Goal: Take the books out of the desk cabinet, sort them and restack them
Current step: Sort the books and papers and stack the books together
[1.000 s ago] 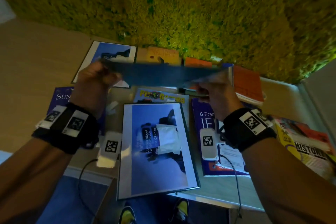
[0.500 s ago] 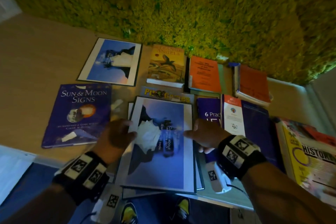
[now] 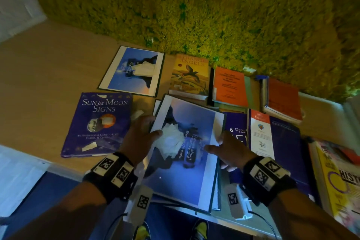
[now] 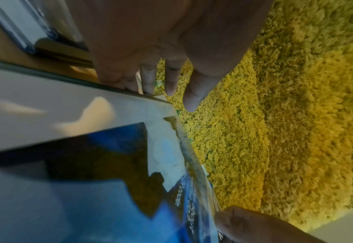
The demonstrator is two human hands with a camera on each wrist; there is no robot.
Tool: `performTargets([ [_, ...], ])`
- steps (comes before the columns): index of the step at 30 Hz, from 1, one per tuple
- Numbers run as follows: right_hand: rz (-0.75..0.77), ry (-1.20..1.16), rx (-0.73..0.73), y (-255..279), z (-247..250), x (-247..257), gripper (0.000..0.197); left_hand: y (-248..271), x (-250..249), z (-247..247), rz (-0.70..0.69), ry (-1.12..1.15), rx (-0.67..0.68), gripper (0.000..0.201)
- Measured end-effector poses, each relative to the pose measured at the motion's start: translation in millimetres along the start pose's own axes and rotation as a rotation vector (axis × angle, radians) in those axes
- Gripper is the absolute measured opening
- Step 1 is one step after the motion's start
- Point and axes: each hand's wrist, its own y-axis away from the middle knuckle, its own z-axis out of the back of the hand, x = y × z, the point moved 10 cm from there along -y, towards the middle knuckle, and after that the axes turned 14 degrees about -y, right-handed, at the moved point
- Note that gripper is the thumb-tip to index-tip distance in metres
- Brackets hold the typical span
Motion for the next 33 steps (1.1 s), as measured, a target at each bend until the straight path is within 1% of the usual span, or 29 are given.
performTargets([
  [2,0.011,-0.019,-0.009,-1,1,-1,0.057,-1,-7,4,0.014,0.066,0.014,0.031],
  [3,0.029,-0.024,-0.015,-2,1,-1,0.056,-2,-1,1,0.088,0.153,0.039,0.033],
  [5,0.107,-0.019,-0.052,-4,6,5,0.054,-4,13,-5,0.211,0.195,0.122,0.035],
  [7,0.196,-0.054,-0.134,-6,18,12,0.05,-11,25,0,0.263,0.353,0.109,0.031],
  [8,0.222,-0.119,-0.174,-8,24,14,0.049,-11,25,3,0.267,0.362,0.116,0.024],
  [9,0.227,-0.24,-0.189,-11,28,14,0.048,-17,22,5,0.221,0.327,0.117,0.018],
  [10,0.222,-0.404,-0.172,-15,29,14,0.046,-19,16,5,0.189,0.313,0.123,0.016],
  [11,0.222,-0.571,-0.131,-17,26,18,0.042,-24,15,6,0.177,0.318,0.111,0.02],
  [12,0.232,-0.704,-0.088,-18,24,25,0.037,-26,10,8,0.15,0.316,0.103,0.031],
  [13,0.257,-0.782,-0.053,-19,24,34,0.032,-31,8,8,0.135,0.356,0.117,0.039],
  [15,0.287,-0.857,0.001,-22,22,53,0.029,-35,4,11,0.124,0.405,0.201,0.049],
  [17,0.275,-0.91,0.027,-31,19,65,0.031,-44,5,23,0.112,0.421,0.235,0.049],
  [18,0.274,-0.926,0.014,-38,18,68,0.033,-48,7,32,0.138,0.476,0.213,0.046],
  [20,0.305,-0.95,-0.035,-49,23,74,0.037,-55,13,46,0.197,0.624,0.154,0.034],
  [21,0.324,-0.976,-0.07,-52,31,77,0.038,-59,15,55,0.197,0.673,0.116,0.028],
  [23,0.373,-1.034,-0.107,-56,50,85,0.035,-67,20,72,0.165,0.71,0.068,0.027],
  [25,0.392,-1.047,-0.142,-58,69,92,0.026,-70,24,90,0.143,0.671,0.039,0.026],
  [26,0.368,-1.052,-0.177,-63,78,89,0.035,-72,28,96,0.141,0.618,0.02,0.025],
  [27,0.341,-1.054,-0.217,-72,86,83,0.055,-74,33,99,0.143,0.585,0.009,0.027],
  [28,0.327,-1.087,-0.218,-84,91,77,0.064,-73,38,99,0.161,0.585,-0.002,0.03],
  [29,0.32,-1.131,-0.218,-94,93,73,0.053,-73,43,96,0.173,0.637,-0.013,0.033],
  [30,0.315,-1.173,-0.218,-99,93,73,0.037,-72,44,91,0.177,0.712,-0.007,0.035],
  [33,0.231,-1.293,-0.184,-76,77,86,0.02,-64,42,69,0.2,0.9,-0.002,0.037],
])
